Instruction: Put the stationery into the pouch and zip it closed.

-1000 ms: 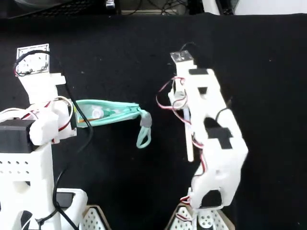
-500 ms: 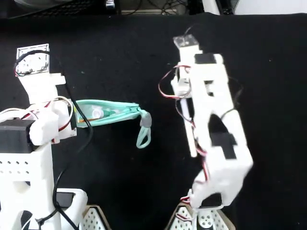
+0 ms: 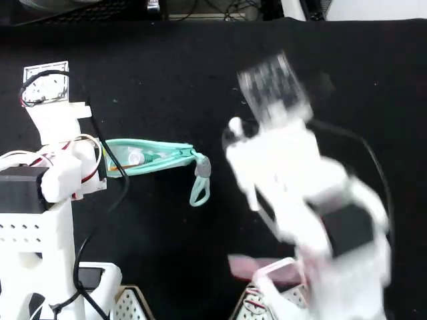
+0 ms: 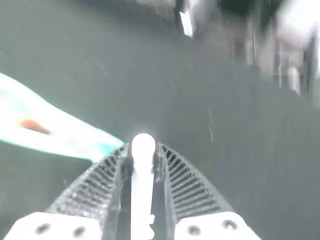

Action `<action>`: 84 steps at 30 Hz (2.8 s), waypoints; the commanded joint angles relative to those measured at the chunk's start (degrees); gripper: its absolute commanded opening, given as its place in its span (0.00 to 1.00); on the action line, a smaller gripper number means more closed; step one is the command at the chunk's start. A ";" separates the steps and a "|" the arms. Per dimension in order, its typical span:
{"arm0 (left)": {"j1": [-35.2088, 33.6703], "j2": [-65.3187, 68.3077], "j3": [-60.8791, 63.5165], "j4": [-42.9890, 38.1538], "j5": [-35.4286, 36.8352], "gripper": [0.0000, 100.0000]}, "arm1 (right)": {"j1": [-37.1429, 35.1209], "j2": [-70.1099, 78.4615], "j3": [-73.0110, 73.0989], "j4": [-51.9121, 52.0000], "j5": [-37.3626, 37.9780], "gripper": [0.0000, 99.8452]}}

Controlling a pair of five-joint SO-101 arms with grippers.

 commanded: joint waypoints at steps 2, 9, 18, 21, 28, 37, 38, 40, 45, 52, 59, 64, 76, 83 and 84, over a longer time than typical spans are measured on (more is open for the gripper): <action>-0.22 0.35 0.31 0.35 0.00 0.03 | -7.91 -12.88 4.62 -9.67 -0.53 0.01; -0.13 0.35 0.31 0.35 0.00 0.03 | -19.52 -24.40 21.14 -39.38 -0.18 0.01; -0.13 0.35 0.31 0.35 0.00 0.03 | -21.63 -26.95 37.93 -58.99 -0.18 0.01; -0.13 0.35 0.31 0.35 0.00 0.03 | -21.63 -26.95 45.14 -63.65 -0.18 0.01; -0.13 0.35 0.31 0.35 0.00 0.03 | -21.54 -26.95 56.48 -64.26 1.05 0.03; -0.13 0.35 0.31 0.35 0.00 0.03 | -18.29 -23.16 23.52 -28.48 1.76 0.21; -0.13 0.35 0.31 0.35 0.00 0.03 | -16.79 -22.29 19.47 -25.32 1.76 0.21; -0.31 0.35 0.31 0.35 0.00 0.03 | -12.57 -20.44 14.46 -19.78 1.76 0.21; -0.13 0.35 0.31 0.35 0.00 0.03 | -4.40 -16.57 24.04 -18.11 1.76 0.21; -0.13 0.35 0.31 0.35 0.00 0.03 | -4.48 -20.26 38.64 -23.56 2.20 0.21; -0.13 0.88 0.31 0.26 -0.09 0.03 | -2.55 -25.19 51.47 -26.99 4.13 0.21; -0.13 0.53 0.22 0.09 -1.58 0.03 | 2.81 -31.96 62.37 -31.30 6.24 0.21; -0.13 0.44 0.22 0.26 -3.78 0.03 | -6.15 -54.11 66.68 -23.65 6.24 0.21; -0.13 0.44 0.22 0.35 -3.69 0.03 | -8.44 -54.90 72.57 -32.44 5.98 0.21; -0.13 0.44 0.22 0.35 -3.69 0.03 | -8.44 -54.73 74.15 -35.25 5.98 0.21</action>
